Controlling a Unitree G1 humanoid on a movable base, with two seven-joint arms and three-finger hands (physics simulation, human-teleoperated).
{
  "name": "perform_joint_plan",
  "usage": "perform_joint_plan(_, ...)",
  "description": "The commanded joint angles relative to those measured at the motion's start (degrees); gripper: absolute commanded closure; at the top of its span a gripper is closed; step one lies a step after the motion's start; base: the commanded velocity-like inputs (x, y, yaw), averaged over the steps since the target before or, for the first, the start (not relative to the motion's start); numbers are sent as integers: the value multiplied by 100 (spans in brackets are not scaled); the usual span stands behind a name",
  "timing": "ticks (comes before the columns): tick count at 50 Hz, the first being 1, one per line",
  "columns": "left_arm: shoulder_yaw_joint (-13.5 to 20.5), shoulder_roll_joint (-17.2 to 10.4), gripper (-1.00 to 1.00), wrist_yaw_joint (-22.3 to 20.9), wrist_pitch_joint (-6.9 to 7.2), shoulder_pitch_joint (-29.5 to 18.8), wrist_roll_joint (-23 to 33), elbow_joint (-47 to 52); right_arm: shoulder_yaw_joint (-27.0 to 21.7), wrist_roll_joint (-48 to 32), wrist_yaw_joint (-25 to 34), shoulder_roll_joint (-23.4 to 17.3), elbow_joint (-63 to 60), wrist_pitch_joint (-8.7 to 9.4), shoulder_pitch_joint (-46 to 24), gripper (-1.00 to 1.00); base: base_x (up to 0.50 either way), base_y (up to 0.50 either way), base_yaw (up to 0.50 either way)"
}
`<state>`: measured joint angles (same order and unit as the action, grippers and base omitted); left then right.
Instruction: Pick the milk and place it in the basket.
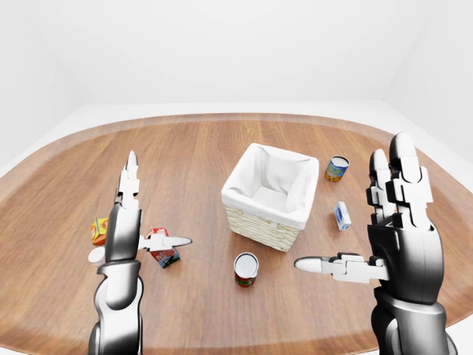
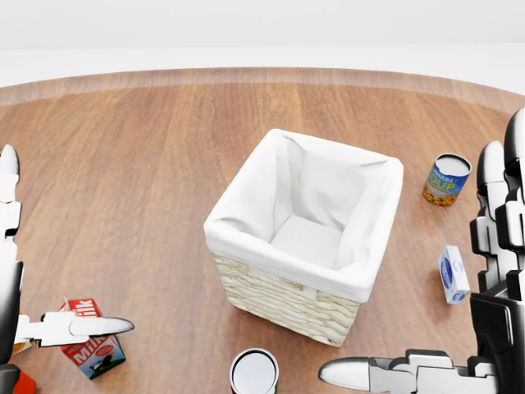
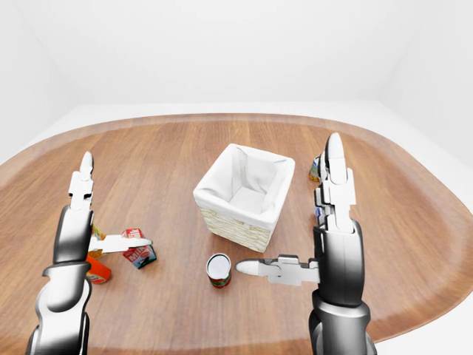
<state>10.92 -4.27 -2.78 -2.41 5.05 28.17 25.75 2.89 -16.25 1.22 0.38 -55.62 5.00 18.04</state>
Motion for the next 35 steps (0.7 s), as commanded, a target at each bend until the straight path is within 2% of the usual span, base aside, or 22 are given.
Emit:
perform_joint_plan(1,144,-68,-100,20,-123,-79,132,-388,-23,-1,2,3,-2,0,-20,-100,0,0,0)
perform_joint_plan(4,183,-68,-100,-37,-120,-29,130,-319,-52,0,4,8,0,0,-43,-100,0,0,0)
perform_joint_plan(6,221,-75,-100,-13,-170,-5,162,-335,-71,15,37,16,-77,0,-61,-100,0,0,0)
perform_joint_plan(8,270,-45,-100,-58,-145,48,81,-290,-67,11,45,22,-124,0,-40,-100,0,0,0)
perform_joint_plan(12,279,2,-100,-34,-257,168,95,-298,-47,1,30,21,-28,0,-73,-100,0,0,0)
perform_joint_plan(29,239,35,-100,-7,-259,309,254,-583,-54,6,33,27,-90,0,-69,-100,0,0,0)
perform_joint_plan(35,177,-11,-100,211,-259,201,295,-1080,-52,9,25,24,-117,0,-62,-100,0,0,0)
